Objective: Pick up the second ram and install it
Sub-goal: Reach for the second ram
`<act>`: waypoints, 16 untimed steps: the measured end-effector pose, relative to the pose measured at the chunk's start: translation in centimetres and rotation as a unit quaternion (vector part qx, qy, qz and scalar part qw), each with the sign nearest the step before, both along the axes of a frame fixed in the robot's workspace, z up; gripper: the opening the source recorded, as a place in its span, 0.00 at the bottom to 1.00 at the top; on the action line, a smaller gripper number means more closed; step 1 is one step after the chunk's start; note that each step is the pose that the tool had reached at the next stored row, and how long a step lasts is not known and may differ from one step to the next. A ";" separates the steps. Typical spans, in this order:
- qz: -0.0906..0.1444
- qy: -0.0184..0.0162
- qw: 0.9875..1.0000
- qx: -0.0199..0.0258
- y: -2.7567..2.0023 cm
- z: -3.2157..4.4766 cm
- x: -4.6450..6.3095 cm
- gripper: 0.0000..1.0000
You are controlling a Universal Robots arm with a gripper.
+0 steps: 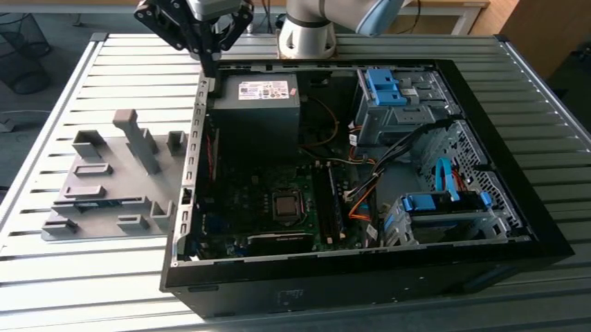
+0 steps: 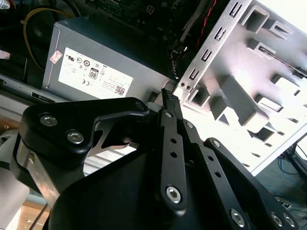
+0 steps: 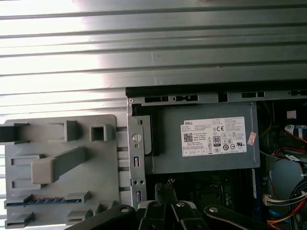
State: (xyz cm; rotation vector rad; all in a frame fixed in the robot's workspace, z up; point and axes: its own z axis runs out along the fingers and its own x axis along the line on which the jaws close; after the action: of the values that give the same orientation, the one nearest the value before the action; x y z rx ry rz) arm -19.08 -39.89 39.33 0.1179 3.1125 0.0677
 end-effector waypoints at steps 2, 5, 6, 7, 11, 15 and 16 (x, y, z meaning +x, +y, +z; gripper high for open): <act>0.000 0.000 1.000 0.000 0.00 0.00 -0.1 0.10; 0.000 0.000 1.000 0.000 0.00 0.00 -0.3 0.10; 0.000 0.000 1.000 0.000 0.00 0.00 -0.4 0.10; 0.000 0.000 1.000 0.000 0.00 0.00 -0.4 0.10; 0.000 0.000 1.000 0.000 0.00 0.00 -0.7 0.10; 0.000 0.000 1.000 0.000 0.00 0.00 -0.9 0.10; 0.000 0.000 1.000 0.000 0.00 0.00 -1.0 0.10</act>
State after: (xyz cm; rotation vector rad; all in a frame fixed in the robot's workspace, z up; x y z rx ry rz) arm -20.05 -39.89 39.33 0.1180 3.1125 0.0677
